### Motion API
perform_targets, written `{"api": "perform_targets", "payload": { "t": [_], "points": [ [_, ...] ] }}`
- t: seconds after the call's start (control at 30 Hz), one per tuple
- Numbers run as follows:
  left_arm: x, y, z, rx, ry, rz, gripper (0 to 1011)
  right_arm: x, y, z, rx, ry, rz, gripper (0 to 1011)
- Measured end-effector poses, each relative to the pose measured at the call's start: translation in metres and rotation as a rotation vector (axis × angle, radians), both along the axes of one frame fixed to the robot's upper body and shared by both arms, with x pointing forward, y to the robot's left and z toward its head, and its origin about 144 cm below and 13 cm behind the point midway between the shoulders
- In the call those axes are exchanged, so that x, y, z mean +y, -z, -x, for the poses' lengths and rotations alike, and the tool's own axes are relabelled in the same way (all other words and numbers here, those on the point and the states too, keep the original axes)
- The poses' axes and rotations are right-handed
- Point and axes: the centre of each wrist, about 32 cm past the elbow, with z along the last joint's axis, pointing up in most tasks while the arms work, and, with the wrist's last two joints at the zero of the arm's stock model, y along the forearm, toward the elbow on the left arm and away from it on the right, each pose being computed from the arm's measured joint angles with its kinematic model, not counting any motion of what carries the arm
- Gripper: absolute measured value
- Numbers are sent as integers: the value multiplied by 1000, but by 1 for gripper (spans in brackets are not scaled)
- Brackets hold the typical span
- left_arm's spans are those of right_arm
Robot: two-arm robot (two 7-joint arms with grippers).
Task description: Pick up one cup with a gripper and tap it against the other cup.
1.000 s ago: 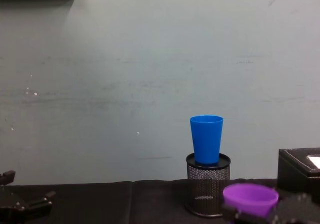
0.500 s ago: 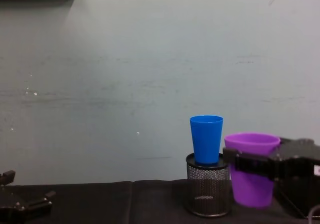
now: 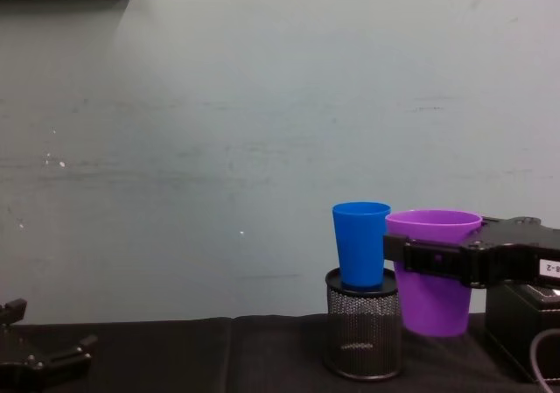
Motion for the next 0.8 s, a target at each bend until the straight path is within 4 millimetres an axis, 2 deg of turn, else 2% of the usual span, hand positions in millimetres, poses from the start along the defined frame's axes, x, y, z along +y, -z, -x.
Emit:
{"api": "perform_targets", "payload": {
  "t": [0.8],
  "points": [
    [0, 0, 0, 0, 0, 0, 1000, 0, 1, 0, 0, 1, -1, 747]
  ]
}}
